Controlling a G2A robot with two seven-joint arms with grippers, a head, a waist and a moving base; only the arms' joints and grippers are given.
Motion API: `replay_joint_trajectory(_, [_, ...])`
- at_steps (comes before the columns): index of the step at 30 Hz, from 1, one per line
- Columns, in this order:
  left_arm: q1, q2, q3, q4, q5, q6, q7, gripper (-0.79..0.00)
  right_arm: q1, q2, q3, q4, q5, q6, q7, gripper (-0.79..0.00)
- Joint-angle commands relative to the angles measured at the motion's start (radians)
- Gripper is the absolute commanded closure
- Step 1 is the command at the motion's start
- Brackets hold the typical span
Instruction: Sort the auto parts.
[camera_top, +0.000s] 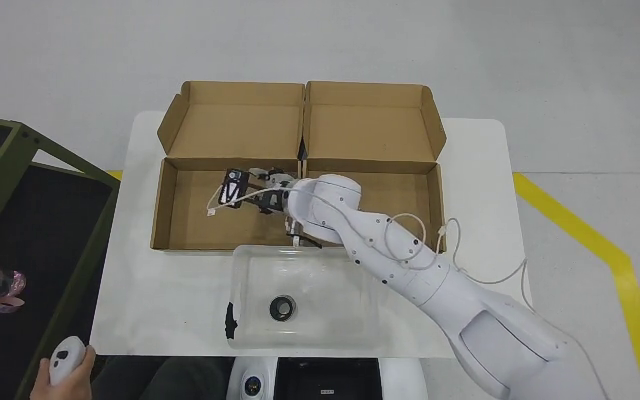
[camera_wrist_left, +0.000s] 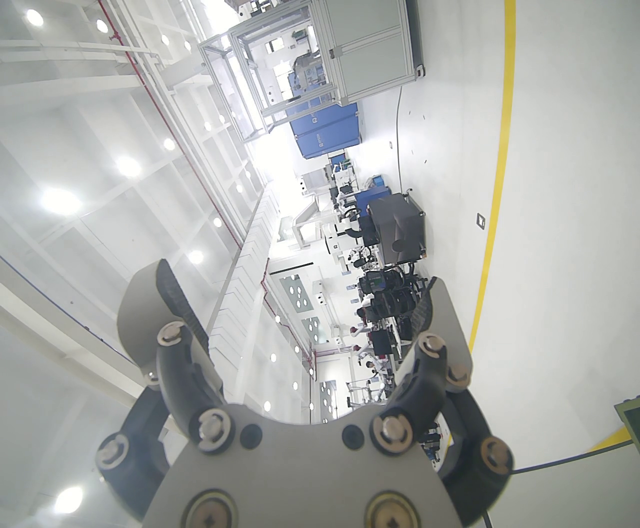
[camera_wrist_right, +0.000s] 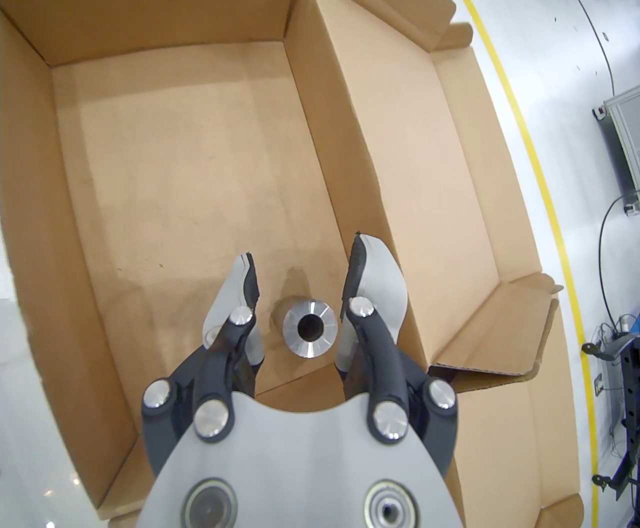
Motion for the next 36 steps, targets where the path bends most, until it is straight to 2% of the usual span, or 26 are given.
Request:
replay_joint_trajectory(1, [0.0,0.0,0.0,0.0,0.0,0.0,0.0,-0.785,-0.022,0.008,0.015,-0.046,-0.002,-0.018,0.009,-0.354])
replay_joint_trajectory(20, [0.0,0.0,0.0,0.0,0.0,0.0,0.0,-0.785,-0.349,0.101,0.136,-0.505,-0.038,-0.221,0.082,-0.428])
replay_joint_trajectory(36, [0.0,0.0,0.0,0.0,0.0,0.0,0.0,-0.785,-0.565,0.159,0.152,-0.669,-0.115,-0.328,0.089,-0.471])
